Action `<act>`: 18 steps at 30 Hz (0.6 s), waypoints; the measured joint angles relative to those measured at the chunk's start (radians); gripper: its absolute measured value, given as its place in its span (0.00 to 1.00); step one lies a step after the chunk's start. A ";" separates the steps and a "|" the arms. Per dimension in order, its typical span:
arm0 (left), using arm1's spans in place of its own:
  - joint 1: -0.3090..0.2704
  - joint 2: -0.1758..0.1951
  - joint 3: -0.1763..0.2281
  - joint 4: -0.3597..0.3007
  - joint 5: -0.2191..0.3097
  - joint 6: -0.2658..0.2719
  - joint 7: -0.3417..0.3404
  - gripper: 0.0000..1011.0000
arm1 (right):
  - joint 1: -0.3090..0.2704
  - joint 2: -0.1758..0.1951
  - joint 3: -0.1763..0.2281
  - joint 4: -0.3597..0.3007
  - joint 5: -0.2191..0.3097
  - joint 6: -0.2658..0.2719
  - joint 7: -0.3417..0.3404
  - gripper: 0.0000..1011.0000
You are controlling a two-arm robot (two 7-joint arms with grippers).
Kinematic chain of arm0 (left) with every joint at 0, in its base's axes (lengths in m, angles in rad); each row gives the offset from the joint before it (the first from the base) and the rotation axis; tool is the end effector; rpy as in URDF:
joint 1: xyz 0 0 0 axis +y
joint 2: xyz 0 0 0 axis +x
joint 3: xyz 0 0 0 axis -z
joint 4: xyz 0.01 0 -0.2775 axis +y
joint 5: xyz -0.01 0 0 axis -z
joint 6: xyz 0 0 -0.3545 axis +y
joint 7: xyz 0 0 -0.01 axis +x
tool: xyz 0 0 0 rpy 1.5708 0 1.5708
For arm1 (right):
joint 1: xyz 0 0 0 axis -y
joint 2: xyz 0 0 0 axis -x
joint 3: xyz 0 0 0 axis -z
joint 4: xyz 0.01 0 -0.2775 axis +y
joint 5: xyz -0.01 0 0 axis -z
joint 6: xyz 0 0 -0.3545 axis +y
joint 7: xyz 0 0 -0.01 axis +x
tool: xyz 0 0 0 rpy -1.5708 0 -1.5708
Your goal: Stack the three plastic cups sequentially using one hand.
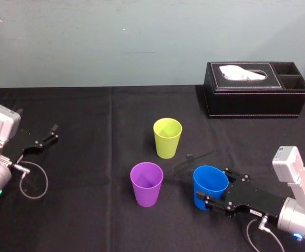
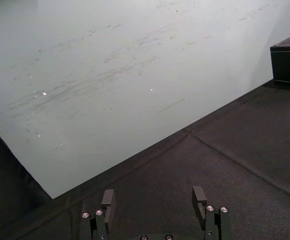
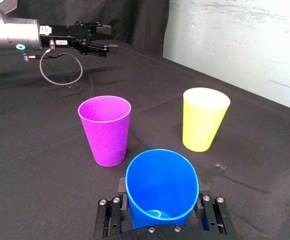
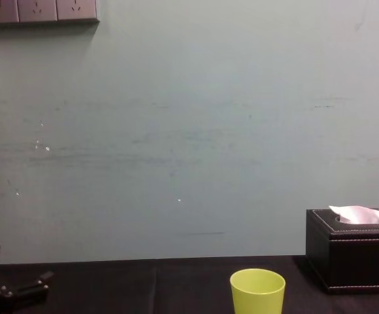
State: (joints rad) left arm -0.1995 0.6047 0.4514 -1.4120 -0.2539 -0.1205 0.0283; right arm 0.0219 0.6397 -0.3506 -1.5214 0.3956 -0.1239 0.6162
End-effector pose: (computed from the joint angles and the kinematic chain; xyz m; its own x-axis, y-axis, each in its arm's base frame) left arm 0.3992 0.0635 -0.3009 0.2923 0.8803 0.3737 -0.9553 0.2873 0.0703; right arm 0.3579 -0.0791 -0.3127 0.7921 -0.5988 0.1182 0.6092 0.7641 -0.2120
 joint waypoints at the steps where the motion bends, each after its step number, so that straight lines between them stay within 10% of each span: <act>1: 0.000 0.000 0.000 0.000 0.000 0.000 0.000 1.00 | -0.003 0.001 0.002 -0.003 0.000 0.001 -0.003 0.72; 18: 0.000 0.000 0.000 0.000 0.000 0.000 0.000 1.00 | -0.100 0.042 0.108 -0.192 0.021 0.068 -0.110 0.72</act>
State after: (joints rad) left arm -0.1995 0.6047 0.4514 -1.4120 -0.2539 -0.1205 0.0283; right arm -0.0782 0.6821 -0.2421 -1.7136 0.4168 -0.0557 0.5061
